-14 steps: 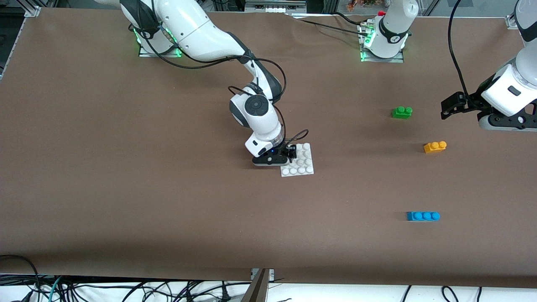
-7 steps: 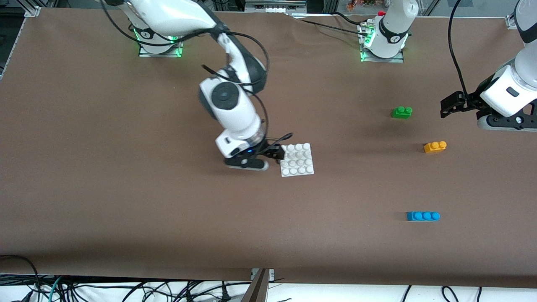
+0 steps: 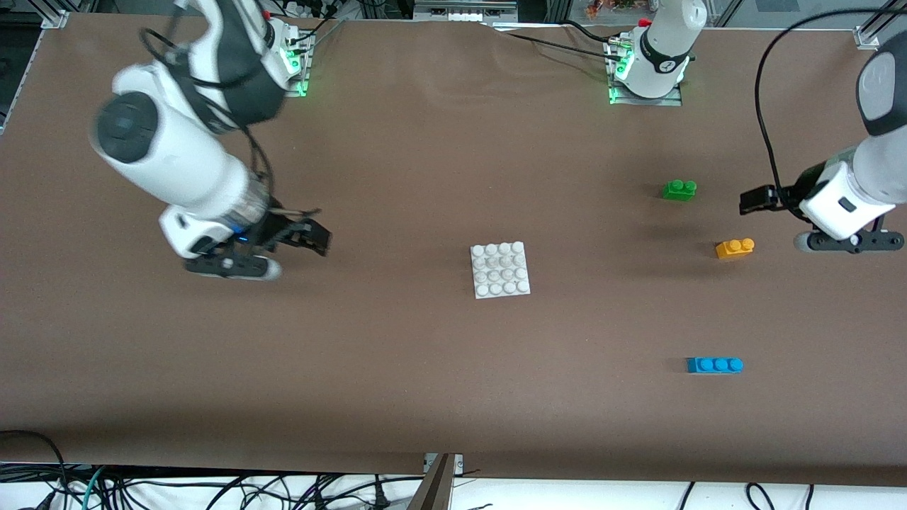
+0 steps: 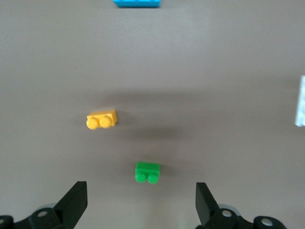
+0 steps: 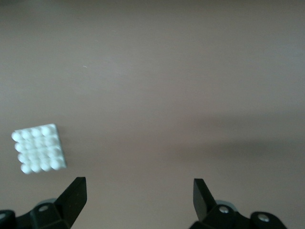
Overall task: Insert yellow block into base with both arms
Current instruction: 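Release the plate and withdraw the right gripper while the left gripper reaches, then lower the left gripper and grasp the yellow brick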
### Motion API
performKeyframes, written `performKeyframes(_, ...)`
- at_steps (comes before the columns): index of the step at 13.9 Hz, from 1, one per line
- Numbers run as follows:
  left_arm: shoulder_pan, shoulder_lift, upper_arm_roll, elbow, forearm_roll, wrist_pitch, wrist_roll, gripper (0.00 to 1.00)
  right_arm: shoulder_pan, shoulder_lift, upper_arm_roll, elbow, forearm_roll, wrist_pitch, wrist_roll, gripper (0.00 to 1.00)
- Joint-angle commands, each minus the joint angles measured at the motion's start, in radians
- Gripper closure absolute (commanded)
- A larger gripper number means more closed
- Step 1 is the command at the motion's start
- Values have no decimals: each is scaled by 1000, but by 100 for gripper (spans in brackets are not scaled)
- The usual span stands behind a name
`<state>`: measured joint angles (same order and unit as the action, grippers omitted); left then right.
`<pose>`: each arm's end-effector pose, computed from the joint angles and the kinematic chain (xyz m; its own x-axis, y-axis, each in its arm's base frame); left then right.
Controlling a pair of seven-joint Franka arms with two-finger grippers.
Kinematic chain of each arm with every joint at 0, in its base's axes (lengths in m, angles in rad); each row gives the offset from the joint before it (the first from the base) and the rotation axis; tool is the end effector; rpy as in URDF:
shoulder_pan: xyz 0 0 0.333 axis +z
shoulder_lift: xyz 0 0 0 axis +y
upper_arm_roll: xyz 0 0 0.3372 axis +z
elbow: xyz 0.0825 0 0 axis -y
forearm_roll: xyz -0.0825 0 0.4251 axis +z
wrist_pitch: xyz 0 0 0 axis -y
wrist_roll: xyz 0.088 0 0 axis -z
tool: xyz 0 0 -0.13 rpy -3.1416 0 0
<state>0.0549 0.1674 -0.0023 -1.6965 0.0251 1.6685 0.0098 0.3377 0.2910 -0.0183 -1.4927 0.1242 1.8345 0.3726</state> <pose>0.6284 0.0362 0.4633 0.9801 0.0393 -0.1944 0.0357 -0.9991 -0.0217 0.6633 0.2343 0.4985 0.9966 -0.0818 0.0035 -0.0807 -0.9888 -0.1258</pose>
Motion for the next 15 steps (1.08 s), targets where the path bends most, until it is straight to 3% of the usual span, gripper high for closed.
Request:
performKeyframes(1,60,33,-4,-144,42,223,50,0,-97,-145,20,-132,-21,-41,-122,1)
performKeyframes(3,123,14,-7,-295,125,409,58,0,-127,-203,18,-181,-37,-54,-216,1)
performKeyframes(8,212,23,-13,-589,131,837,98,0,-164,-272,20,-182,-84,-146,-245,1)
performKeyframes(13,229,86,-15,-634,124,933,93,0,-180,-279,18,-175,-124,-179,-268,1)
performKeyframes(15,232,106,-12,-634,125,979,105,0,-233,-286,20,-175,-126,-181,-338,1)
